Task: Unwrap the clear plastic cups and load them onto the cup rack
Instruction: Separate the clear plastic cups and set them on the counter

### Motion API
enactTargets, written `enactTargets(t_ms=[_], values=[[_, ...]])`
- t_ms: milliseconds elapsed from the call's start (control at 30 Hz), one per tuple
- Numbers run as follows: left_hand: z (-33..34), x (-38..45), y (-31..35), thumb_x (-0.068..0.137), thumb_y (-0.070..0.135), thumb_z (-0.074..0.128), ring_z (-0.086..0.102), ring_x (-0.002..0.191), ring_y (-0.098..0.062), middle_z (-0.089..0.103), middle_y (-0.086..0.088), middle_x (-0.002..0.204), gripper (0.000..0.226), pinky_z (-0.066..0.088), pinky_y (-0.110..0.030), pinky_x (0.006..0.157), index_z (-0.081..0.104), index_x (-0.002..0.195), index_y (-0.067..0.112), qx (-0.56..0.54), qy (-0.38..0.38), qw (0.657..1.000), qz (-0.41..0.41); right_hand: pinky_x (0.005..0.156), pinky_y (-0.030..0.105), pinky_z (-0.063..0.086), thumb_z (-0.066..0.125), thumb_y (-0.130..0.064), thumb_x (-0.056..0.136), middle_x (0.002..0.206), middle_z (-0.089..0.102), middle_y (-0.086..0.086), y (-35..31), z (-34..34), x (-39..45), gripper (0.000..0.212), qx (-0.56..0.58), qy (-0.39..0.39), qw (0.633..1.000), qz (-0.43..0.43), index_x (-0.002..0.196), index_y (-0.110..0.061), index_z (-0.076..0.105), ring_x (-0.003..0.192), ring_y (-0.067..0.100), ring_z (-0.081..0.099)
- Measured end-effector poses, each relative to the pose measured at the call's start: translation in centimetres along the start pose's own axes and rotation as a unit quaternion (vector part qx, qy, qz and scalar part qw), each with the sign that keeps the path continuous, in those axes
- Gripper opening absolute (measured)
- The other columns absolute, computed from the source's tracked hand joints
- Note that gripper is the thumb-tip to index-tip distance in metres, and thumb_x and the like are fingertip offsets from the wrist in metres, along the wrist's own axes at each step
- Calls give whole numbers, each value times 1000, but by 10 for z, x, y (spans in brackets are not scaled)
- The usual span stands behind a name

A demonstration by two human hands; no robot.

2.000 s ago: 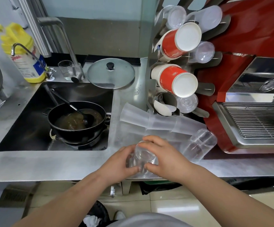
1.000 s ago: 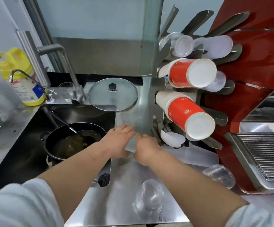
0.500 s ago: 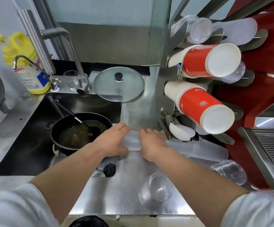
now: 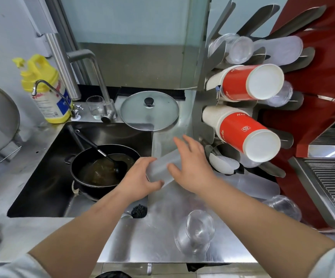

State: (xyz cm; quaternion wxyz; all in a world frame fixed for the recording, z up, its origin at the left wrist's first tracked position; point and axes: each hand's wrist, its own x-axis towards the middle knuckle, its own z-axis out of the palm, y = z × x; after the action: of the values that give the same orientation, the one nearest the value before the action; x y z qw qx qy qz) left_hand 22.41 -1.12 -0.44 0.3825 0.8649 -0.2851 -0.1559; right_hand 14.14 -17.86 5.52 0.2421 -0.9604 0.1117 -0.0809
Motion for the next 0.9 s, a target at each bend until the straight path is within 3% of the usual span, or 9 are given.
enactTargets(t_ms=[133,233,367,467,600,667,767,900], values=[[9,-2,3,72,30,80,53,100,6,52,12,120,64,41,-3,71,50,128,28,-78,14,996,-27,114,41,23,53,-34,86,152,23,12,-7,-10,9,66,60,21,996,59,145,-19,26,139,31,21],[10,2,2,72,27,80,59,98,1,57,9,117,59,45,-4,68,52,124,30,-130,16,991,-40,111,40,28,51,-32,86,148,30,10,-9,-13,14,63,65,18,995,79,144,-20,29,134,32,27],[13,8,-1,71,27,82,56,107,0,53,11,123,62,46,-14,84,48,122,36,-125,-13,991,-35,106,36,28,54,-26,85,141,40,7,-8,-14,16,50,24,27,998,52,134,-27,43,126,32,32],[18,21,5,74,24,82,49,115,-4,50,8,125,77,40,-23,101,42,140,28,-109,10,994,-25,105,37,33,54,-25,87,140,39,2,-7,-4,14,40,-39,-1,999,-8,126,-32,48,126,27,27],[24,43,18,72,28,77,50,120,-11,53,5,126,70,41,-28,101,47,135,26,-66,-28,997,31,100,43,40,53,-22,88,141,36,-1,-3,8,16,38,-47,-28,998,6,125,-32,48,128,22,24],[29,49,16,67,32,74,53,118,-12,58,4,126,68,45,-35,101,51,131,26,-73,-35,996,26,105,43,36,53,-18,88,148,32,1,0,13,19,46,-56,-46,997,1,132,-29,45,132,23,23],[30,55,10,63,38,71,60,104,-2,63,17,110,54,51,-35,92,56,115,35,-107,-11,994,8,113,35,25,51,-10,88,155,25,4,3,15,26,57,-36,-53,998,-5,142,-19,36,139,22,19],[27,68,9,60,47,70,62,107,-9,66,12,114,65,52,-41,94,56,121,31,-126,-12,992,3,114,22,9,47,-2,88,158,20,5,7,15,34,57,-34,-48,998,-9,143,-11,34,145,19,13]])
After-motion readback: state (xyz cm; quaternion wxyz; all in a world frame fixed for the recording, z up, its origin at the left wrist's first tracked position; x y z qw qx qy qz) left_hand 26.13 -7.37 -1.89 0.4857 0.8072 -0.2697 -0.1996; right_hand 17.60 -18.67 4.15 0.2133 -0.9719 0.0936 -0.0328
